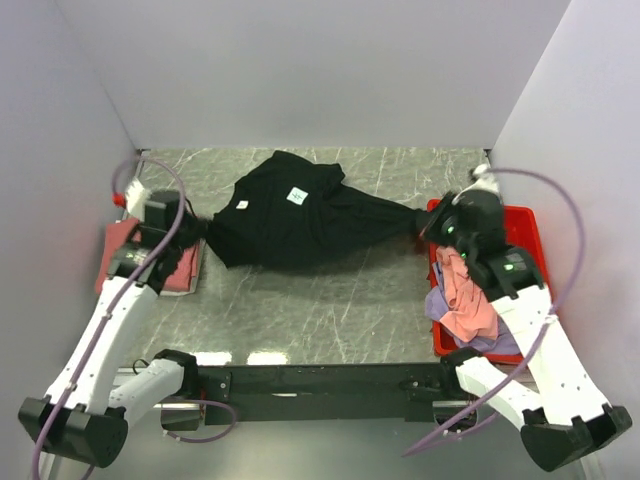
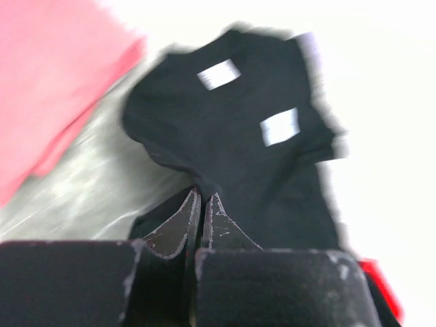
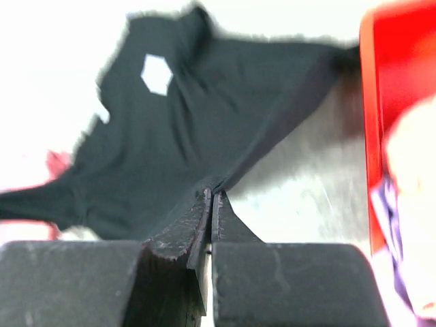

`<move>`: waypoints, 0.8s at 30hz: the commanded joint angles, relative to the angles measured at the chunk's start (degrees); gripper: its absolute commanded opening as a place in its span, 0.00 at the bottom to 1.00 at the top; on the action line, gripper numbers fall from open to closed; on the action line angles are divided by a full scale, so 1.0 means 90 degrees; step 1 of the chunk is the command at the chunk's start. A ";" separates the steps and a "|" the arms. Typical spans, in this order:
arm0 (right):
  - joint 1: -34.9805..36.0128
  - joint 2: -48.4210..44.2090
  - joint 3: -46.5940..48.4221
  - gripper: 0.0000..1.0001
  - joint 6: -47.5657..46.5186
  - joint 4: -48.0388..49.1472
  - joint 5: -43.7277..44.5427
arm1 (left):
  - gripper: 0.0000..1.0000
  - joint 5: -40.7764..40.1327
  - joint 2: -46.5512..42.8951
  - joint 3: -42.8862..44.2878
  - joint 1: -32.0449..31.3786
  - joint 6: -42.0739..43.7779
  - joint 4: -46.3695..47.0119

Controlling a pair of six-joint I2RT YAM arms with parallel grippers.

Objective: Fold and stack the t-shirts
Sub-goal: Flatten the tshirt out

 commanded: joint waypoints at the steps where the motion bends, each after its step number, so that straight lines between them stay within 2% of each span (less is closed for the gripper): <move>1: -0.0277 -0.0081 0.1121 0.00 -0.0049 0.0369 0.0309 | 0.01 -0.0029 -0.0162 0.1177 0.0020 0.0418 0.0572; 5: -0.0414 0.0143 0.2292 0.00 -0.0361 0.0370 0.0484 | 0.01 -0.0303 0.0091 0.2641 0.0020 0.0633 0.0426; 6: -0.0453 0.0183 0.2778 0.00 -0.0420 0.0321 0.0688 | 0.01 -0.0352 0.0121 0.3263 0.0020 0.0712 0.0416; 8: -0.0483 0.0270 0.3288 0.00 -0.0721 0.0195 0.0846 | 0.01 -0.0372 0.0189 0.3774 0.0020 0.1003 0.0630; 11: -0.0493 0.0339 0.4275 0.00 -0.1054 -0.0021 0.0652 | 0.01 -0.0382 0.0326 0.5158 0.0020 0.1327 0.0641; 14: -0.0493 0.0368 0.5299 0.00 -0.1269 -0.0264 0.0602 | 0.01 -0.0450 0.0433 0.6116 0.0020 0.1737 0.0718; 17: -0.0493 0.0262 0.5886 0.00 -0.1348 -0.0460 0.0545 | 0.01 -0.0421 0.0453 0.6811 0.0020 0.2117 0.0932; 24: -0.0493 -0.0236 0.6552 0.00 -0.1192 -0.0519 -0.0325 | 0.01 -0.0040 0.0346 0.7975 0.0020 0.2636 0.1285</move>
